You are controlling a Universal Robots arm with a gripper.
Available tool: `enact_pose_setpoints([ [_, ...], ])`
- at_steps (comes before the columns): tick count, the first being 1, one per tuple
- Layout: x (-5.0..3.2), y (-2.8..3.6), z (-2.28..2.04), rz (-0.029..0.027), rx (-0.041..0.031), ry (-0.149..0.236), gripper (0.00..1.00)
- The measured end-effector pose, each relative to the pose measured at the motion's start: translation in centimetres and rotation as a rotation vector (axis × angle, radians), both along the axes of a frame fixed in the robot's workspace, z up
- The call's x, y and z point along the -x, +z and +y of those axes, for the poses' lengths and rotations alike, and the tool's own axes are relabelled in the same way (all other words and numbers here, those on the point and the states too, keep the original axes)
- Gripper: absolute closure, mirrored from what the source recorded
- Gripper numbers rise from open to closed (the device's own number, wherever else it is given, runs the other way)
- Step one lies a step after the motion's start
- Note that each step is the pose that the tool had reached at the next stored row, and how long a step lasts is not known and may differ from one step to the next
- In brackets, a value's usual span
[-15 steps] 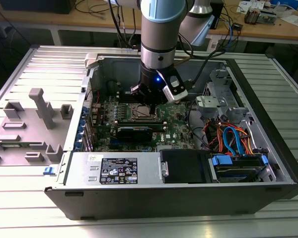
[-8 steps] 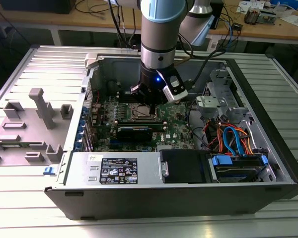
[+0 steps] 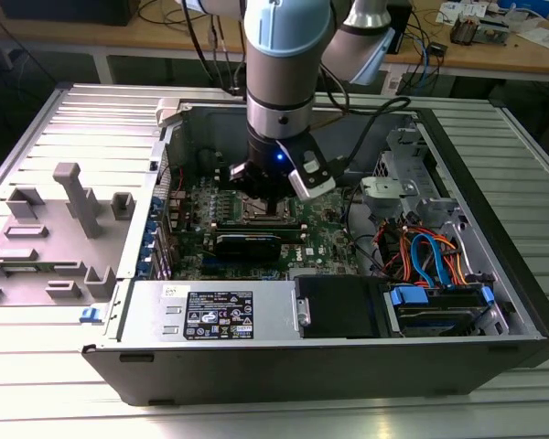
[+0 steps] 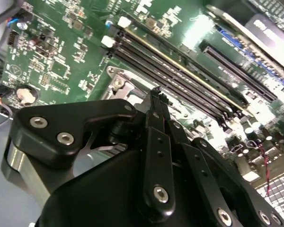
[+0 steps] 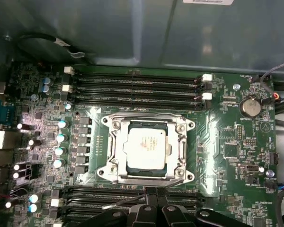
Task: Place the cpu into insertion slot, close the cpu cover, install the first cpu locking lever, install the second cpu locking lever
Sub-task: 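Install the second cpu locking lever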
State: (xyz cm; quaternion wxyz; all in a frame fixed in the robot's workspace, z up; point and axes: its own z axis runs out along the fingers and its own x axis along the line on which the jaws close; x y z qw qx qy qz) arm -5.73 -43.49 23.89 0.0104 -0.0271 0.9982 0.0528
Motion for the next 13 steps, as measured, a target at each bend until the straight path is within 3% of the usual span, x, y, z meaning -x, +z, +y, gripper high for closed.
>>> enact_pose_setpoints([
  [4,0.86,-0.14,-0.25,0.0000,-0.0014,0.000,0.89],
  [13,0.91,-0.15,-0.25,0.0000,-0.0035,0.000,0.89],
])
